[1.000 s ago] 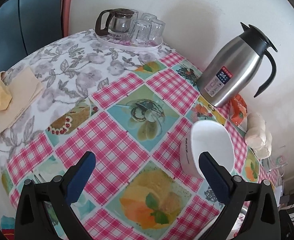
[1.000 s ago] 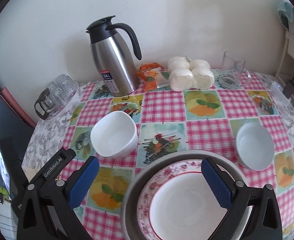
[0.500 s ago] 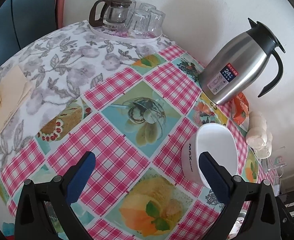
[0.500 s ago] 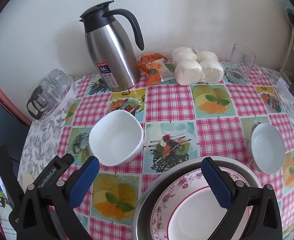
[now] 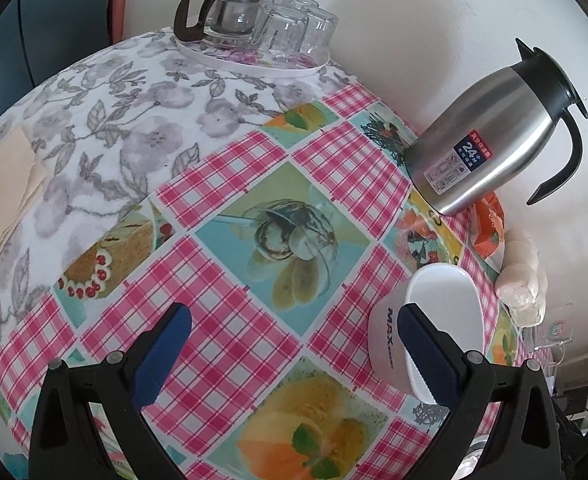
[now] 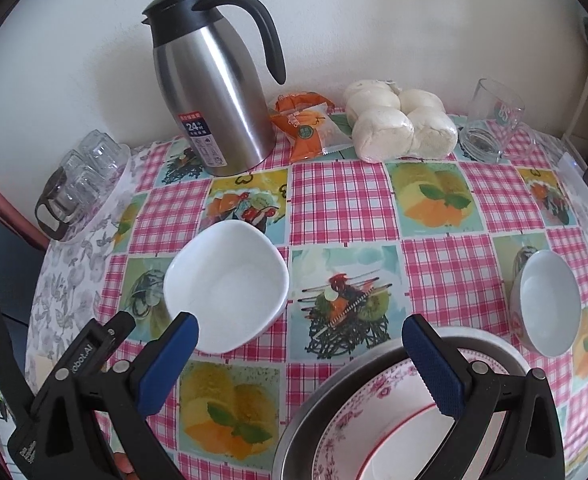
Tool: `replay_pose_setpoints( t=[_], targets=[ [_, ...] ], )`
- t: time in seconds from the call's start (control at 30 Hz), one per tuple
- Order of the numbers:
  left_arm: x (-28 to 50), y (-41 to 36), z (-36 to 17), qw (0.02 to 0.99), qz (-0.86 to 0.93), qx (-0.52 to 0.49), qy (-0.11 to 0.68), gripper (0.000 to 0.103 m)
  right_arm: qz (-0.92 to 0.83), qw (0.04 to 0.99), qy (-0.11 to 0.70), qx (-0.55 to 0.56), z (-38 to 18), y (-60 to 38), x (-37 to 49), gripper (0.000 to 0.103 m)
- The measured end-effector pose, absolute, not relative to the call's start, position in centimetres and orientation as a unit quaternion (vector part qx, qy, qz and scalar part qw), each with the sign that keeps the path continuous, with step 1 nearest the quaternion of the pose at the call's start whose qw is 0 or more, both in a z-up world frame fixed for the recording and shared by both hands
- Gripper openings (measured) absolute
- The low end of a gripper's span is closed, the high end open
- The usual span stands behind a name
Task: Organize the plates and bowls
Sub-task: 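Close the left gripper on the white MAX bowl rim while the right gripper grips it too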
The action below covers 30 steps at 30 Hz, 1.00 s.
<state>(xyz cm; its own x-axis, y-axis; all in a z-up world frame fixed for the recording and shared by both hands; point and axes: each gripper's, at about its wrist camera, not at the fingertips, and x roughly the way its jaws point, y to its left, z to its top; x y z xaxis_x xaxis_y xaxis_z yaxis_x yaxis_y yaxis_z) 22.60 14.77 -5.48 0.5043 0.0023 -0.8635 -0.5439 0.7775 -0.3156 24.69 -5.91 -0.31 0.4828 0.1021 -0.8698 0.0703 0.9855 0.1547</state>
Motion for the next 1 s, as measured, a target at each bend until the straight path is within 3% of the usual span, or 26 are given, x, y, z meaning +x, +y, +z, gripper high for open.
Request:
replay_pose_setpoints(
  t=[0.33, 0.43, 0.5, 0.7, 1.0],
  targets=[
    [24.1, 15.0, -6.2, 0.817, 0.153, -0.294, 0.472, 0.102, 0.004, 0.85, 0.521, 0.077, -1.8, -5.0, 26.7, 0.102],
    [24.6, 14.9, -6.7, 0.814, 0.146, -0.298, 0.477, 0.102, 0.002, 0.847, 0.527, 0.073, -2.5, -4.6, 27.3, 0.098],
    [24.9, 14.8, -6.9, 0.813, 0.141, -0.3, 0.479, 0.102, -0.001, 0.842, 0.535, 0.07, -3.3, -4.4, 27.8, 0.089],
    [25.7, 14.5, -6.9, 0.816, 0.127, -0.304, 0.475, 0.102, -0.014, 0.83, 0.552, 0.073, -5.3, -4.5, 28.9, 0.076],
    [27.1, 13.0, -7.6, 0.819, 0.104, -0.301, 0.477, 0.102, -0.016, 0.821, 0.567, 0.066, -6.6, -4.1, 30.0, 0.071]
  ],
)
